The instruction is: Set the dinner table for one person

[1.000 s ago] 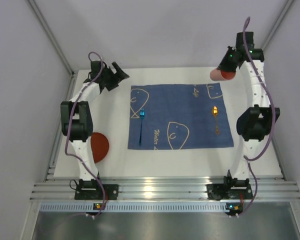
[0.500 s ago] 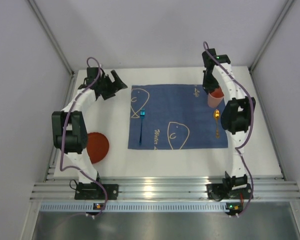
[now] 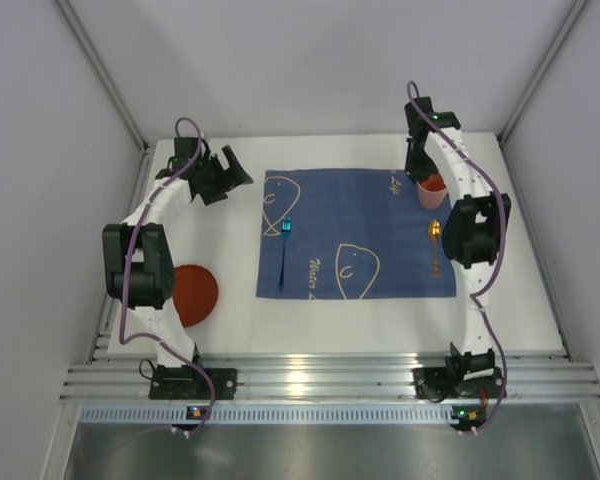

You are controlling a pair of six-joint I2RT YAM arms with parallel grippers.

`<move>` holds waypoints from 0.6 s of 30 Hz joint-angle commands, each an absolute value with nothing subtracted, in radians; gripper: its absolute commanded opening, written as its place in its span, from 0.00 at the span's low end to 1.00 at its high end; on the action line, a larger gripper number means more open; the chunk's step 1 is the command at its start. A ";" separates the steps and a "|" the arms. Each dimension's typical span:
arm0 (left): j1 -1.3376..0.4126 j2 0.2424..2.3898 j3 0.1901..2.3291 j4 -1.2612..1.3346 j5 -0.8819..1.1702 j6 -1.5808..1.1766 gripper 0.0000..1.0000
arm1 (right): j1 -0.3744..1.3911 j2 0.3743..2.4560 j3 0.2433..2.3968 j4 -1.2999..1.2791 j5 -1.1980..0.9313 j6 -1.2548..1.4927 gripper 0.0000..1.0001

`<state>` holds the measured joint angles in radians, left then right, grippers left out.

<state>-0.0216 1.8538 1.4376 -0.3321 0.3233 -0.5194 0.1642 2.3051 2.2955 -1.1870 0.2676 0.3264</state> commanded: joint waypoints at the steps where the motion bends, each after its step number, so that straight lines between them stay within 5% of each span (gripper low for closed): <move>1: -0.025 1.809 1.463 -0.382 0.281 -0.489 0.98 | 0.164 2.264 2.249 -1.118 0.192 0.347 0.00; 6: -0.025 1.819 1.480 -0.429 0.229 -0.486 0.98 | 0.163 2.310 2.302 -1.158 0.156 0.342 0.04; 10: -0.025 1.810 1.486 -0.463 0.177 -0.454 0.98 | 0.158 2.307 2.325 -1.167 0.170 0.344 0.49; 13: -0.025 1.809 1.505 -0.520 0.143 -0.419 0.98 | 0.150 2.278 2.332 -1.169 0.183 0.347 0.62; 18: -0.025 1.798 1.499 -0.584 0.086 -0.399 0.98 | 0.147 2.241 2.364 -1.193 0.198 0.360 0.69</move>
<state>-0.0216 1.8538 1.4704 -0.5194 0.1398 -0.4362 0.1539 2.3016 2.3001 -1.1767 0.1875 0.3458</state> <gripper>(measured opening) 0.983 0.678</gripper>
